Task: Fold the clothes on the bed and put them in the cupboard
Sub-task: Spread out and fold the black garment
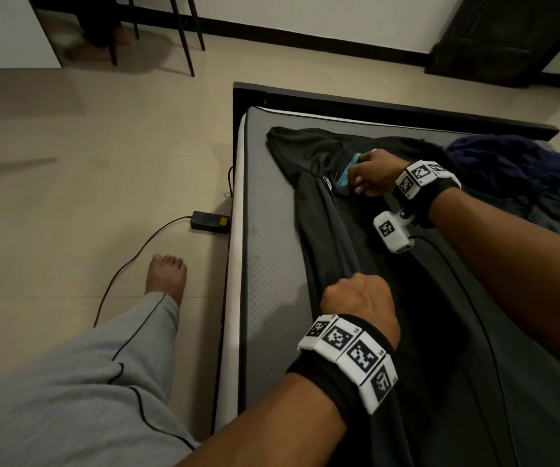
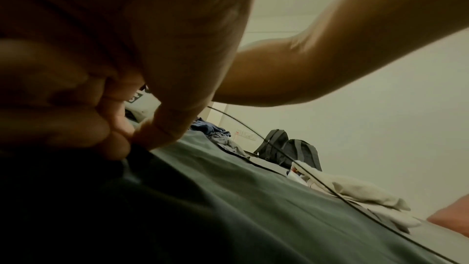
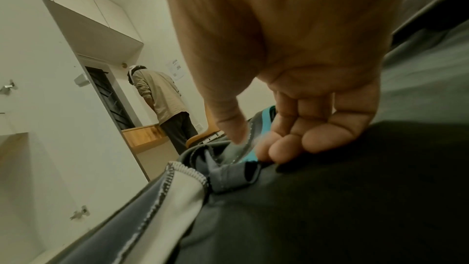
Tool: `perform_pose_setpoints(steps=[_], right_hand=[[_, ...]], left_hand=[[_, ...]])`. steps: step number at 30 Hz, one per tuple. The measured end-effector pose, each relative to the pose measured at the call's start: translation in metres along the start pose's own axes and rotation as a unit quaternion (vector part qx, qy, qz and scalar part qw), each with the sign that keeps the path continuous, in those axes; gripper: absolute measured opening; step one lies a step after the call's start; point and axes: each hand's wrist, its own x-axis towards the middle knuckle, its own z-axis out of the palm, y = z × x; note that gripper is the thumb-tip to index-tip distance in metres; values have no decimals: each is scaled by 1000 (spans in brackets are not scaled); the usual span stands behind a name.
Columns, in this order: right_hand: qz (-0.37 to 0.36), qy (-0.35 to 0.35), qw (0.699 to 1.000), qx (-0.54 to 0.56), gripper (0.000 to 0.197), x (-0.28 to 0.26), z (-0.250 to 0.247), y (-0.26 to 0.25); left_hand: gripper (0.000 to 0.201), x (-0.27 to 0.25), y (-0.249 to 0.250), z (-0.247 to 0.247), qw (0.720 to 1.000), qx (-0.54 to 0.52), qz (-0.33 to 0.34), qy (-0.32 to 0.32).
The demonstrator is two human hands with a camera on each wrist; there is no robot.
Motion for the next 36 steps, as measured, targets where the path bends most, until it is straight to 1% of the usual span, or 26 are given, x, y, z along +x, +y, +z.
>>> perform_pose_setpoints(steps=[2, 3, 5, 7, 9, 11, 13, 15, 17, 19, 21, 23, 26, 28, 29, 30, 31, 32, 33, 34, 35, 36], right_hand=[[0, -1, 1000, -13, 40, -1, 2, -1], [-18, 1, 999, -47, 48, -5, 3, -3], [-61, 2, 993, -100, 55, -12, 8, -6], [-90, 4, 989, -113, 61, -14, 14, -8], [-111, -1, 987, -118, 57, -16, 16, -8], [-110, -3, 987, -118, 59, -18, 12, -9], [-106, 32, 988, -106, 71, -21, -1, -7], [-102, 84, 982, -133, 83, -20, -14, -1], [-83, 76, 975, -194, 90, -18, -20, 7], [-77, 74, 972, -207, 91, -15, -25, 11], [-82, 98, 970, -206, 90, -14, -30, 9], [-75, 89, 968, -223, 84, -12, -32, 6], [-24, 66, 966, -249, 69, -13, -29, 5], [-5, 91, 951, -297, 74, -15, -26, 5], [-12, 119, 935, -333, 79, -17, -24, 5], [-35, 149, 919, -363, 82, -20, -22, 3], [-72, 171, 910, -372, 83, -25, -20, 0], [-121, 175, 908, -360, 81, -29, -15, -3], [-170, 155, 911, -341, 77, -34, -9, -6], [-216, 120, 912, -327, 75, -37, -1, -7], [-245, 75, 911, -324, 75, -39, 9, -5], [-251, 26, 908, -335, 76, -42, 21, -3]], left_hand=[[27, -1, -1, -2, 1000, -12, -3, 17], [30, -1, -1, -3, 1000, -11, -5, 20], [29, -3, -1, -6, 1000, -16, -3, 21], [20, -4, -3, -6, 1000, -25, 1, 17], [20, -6, -5, -6, 1000, -29, -1, 10], [27, -7, -7, -5, 1000, -28, -7, 5], [30, -8, -9, -5, 1000, -28, -9, -5], [23, -8, -11, -6, 999, -34, -3, -10], [17, -8, -11, -7, 999, -38, 1, -15], [17, -7, -11, -6, 999, -37, 2, -21], [19, -6, -10, -7, 999, -38, 0, -19], [24, -5, -9, -9, 999, -40, -4, -13], [30, -3, -9, -12, 999, -39, -11, -9], [29, -2, -10, -12, 999, -41, -6, -11], [28, -2, -10, -11, 999, -41, -5, -12], [30, -2, -10, -9, 999, -37, -3, -13], [32, -1, -9, -8, 999, -31, 0, -12], [34, -1, -9, -7, 1000, -25, 3, -11], [35, 0, -9, -5, 1000, -22, 4, -10], [34, 2, -9, -5, 1000, -25, 4, -5], [32, 3, -10, -4, 1000, -30, 5, 2], [30, 5, -12, -5, 999, -35, 7, 10]])
